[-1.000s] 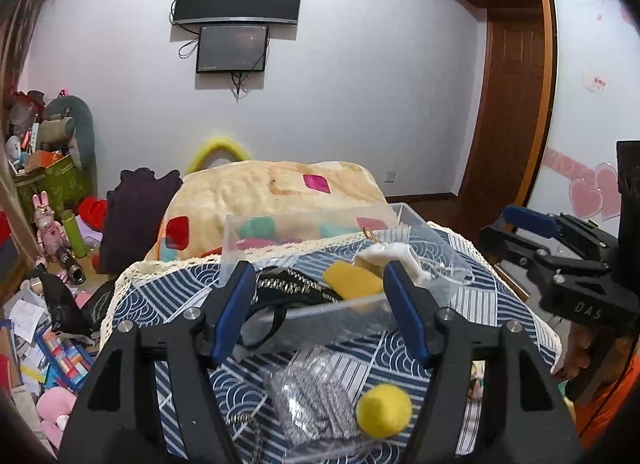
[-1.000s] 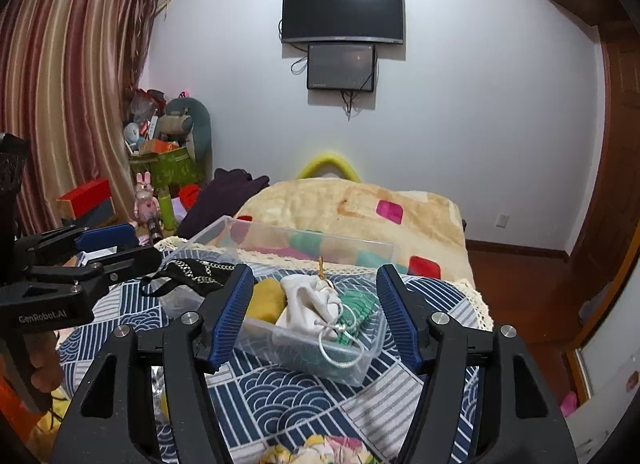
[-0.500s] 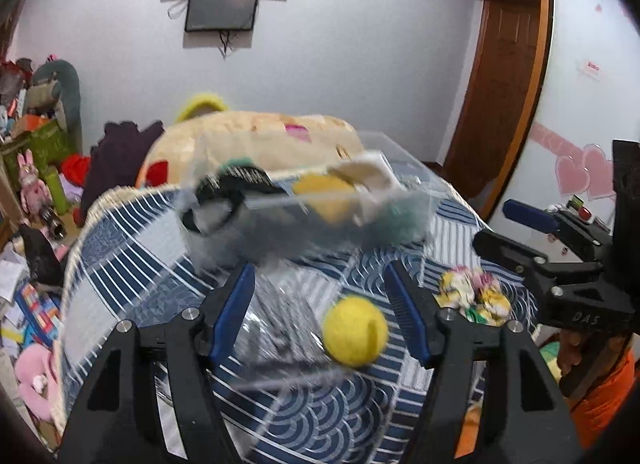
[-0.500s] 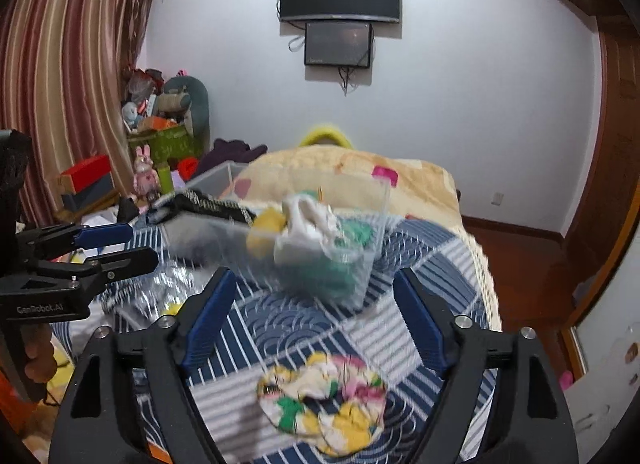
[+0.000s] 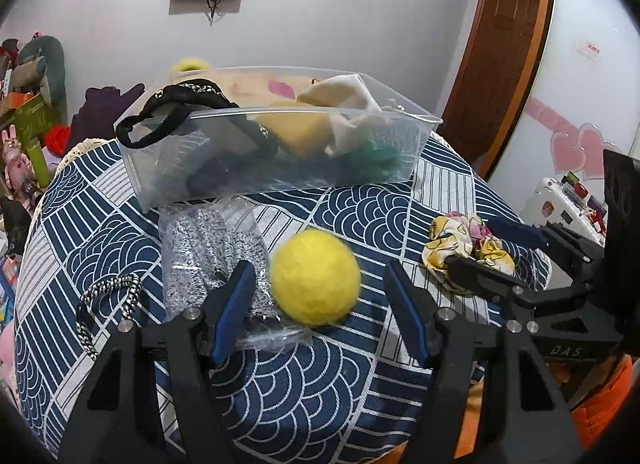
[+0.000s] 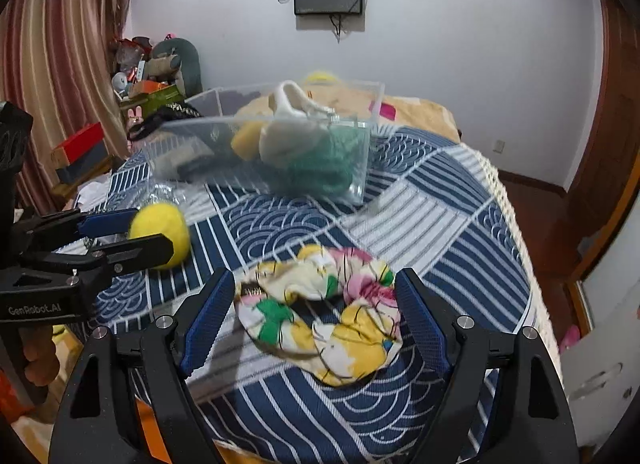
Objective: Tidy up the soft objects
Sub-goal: 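Grasp the yellow felt ball with the left tool while the right tool grasps the floral scrunchie, then drop the yellow ball into the box while the right tool drops the scrunchie in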
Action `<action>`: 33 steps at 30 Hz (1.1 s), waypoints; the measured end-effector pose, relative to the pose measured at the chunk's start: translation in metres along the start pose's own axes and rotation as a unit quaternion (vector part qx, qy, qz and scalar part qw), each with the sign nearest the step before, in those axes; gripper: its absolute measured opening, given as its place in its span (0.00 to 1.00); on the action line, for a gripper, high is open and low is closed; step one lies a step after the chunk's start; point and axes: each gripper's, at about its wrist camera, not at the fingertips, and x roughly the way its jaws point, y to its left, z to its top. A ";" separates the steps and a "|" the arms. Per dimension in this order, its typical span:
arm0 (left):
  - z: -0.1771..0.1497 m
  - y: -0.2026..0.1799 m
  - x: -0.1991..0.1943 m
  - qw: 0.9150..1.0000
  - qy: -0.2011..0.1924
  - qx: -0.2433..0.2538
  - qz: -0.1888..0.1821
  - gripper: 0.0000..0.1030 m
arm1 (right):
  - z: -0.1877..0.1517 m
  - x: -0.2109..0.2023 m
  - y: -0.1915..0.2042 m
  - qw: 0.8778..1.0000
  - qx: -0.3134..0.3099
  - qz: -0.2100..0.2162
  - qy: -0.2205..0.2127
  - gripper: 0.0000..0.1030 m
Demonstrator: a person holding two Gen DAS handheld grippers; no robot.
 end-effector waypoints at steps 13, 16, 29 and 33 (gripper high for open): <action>-0.007 0.000 0.001 1.000 0.002 -0.001 -0.008 0.38 | -0.013 0.005 0.003 1.000 0.006 0.012 0.009 0.45; -0.006 0.001 -0.003 1.000 -0.004 -0.003 -0.010 0.38 | -0.011 0.005 0.003 1.000 0.009 0.014 0.007 0.32; 0.017 0.014 -0.037 0.998 -0.057 -0.011 0.006 0.38 | 0.015 -0.019 0.010 0.999 0.001 0.018 -0.041 0.22; 0.031 0.021 -0.045 0.997 -0.075 -0.015 0.013 0.38 | 0.031 -0.025 0.012 0.998 -0.003 0.016 -0.064 0.22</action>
